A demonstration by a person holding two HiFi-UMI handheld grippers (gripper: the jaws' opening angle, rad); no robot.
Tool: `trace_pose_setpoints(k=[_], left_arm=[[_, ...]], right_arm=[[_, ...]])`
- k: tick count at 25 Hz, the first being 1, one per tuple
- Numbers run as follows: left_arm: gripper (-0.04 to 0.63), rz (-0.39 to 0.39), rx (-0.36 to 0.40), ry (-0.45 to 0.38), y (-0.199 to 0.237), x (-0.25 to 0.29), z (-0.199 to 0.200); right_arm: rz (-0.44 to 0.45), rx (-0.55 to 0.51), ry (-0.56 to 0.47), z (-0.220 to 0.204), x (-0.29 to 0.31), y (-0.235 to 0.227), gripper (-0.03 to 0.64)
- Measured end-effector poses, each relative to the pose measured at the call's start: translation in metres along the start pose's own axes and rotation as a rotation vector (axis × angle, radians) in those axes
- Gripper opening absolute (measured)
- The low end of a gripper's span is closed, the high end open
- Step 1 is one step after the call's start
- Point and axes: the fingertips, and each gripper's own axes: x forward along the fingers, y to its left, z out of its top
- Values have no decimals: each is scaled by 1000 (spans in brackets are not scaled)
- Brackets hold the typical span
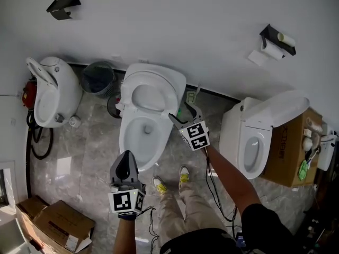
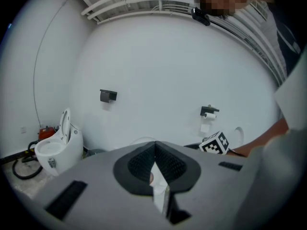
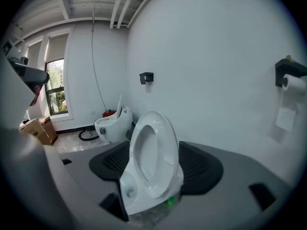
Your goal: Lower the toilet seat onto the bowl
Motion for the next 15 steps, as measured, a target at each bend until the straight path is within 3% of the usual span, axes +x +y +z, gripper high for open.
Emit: trace_pose_setpoints(k=[15], left_arm=[[11, 0, -37, 22, 22, 1, -18]], right_arm=[[-48, -27, 139, -29, 105, -45, 296]])
